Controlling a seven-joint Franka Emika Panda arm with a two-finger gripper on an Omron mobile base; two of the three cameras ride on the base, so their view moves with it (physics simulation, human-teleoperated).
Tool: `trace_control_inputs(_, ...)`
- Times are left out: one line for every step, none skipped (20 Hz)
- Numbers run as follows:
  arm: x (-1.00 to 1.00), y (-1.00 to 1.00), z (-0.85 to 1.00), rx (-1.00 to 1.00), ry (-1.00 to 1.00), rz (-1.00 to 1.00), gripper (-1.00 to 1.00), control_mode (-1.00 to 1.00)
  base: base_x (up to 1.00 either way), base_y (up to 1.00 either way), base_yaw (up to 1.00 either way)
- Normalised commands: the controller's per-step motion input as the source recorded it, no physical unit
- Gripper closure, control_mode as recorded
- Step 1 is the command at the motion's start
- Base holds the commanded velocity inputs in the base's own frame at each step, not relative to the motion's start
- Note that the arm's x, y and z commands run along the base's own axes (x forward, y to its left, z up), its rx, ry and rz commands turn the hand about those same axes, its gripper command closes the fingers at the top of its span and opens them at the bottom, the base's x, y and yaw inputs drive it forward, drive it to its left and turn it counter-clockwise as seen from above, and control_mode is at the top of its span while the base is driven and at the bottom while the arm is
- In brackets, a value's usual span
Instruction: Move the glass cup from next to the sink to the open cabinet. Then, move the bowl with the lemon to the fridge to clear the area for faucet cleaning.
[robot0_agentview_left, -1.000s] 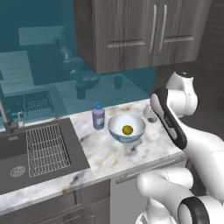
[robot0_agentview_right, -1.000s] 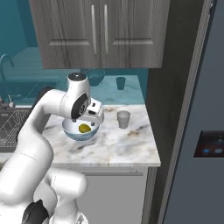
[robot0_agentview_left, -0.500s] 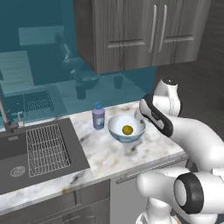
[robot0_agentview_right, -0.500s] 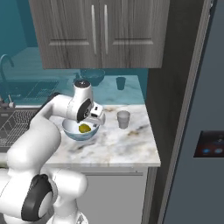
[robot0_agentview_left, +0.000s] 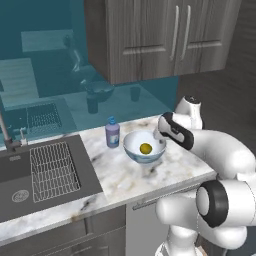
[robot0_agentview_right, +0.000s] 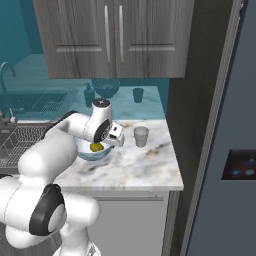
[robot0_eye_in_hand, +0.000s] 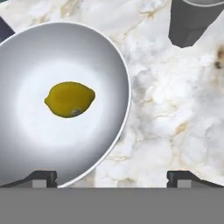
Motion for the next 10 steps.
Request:
trace_control_inputs(0.55, 0.06, -0.12, 0.01, 0.00, -0.07, -1.00, -1.00, 0.00, 0.00, 0.00)
trace_control_inputs(0.53, 0.01, -0.21, 0.01, 0.00, -0.06, -1.00, -1.00, 0.00, 0.00, 0.00)
trace_control_inputs(0.50, 0.00, -0.33, 0.00, 0.00, -0.05, -1.00, -1.00, 0.00, 0.00, 0.00)
trace_control_inputs(0.46, 0.00, -0.36, 0.00, 0.00, -0.04, -1.00, -1.00, 0.00, 0.00, 0.00)
trace_control_inputs(0.40, 0.00, -0.33, 0.00, 0.01, -0.04, -1.00, -1.00, 0.00, 0.00, 0.00)
trace_control_inputs(0.34, 0.00, -0.32, 0.00, 0.01, -0.04, -1.00, -1.00, 0.00, 0.00, 0.00)
trace_control_inputs(0.27, 0.00, -0.35, 0.00, 0.01, -0.03, -1.00, -1.00, 0.00, 0.00, 0.00)
trace_control_inputs(0.24, 0.00, -0.46, 0.00, 0.02, -0.02, -1.00, -1.00, 0.00, 0.00, 0.00)
trace_control_inputs(0.21, 0.00, -0.48, 0.00, 0.02, -0.02, -1.00, -1.00, 0.00, 0.00, 0.00)
trace_control_inputs(0.14, 0.00, -0.49, 0.00, 0.01, -0.01, -1.00, -1.00, 0.00, 0.00, 0.00)
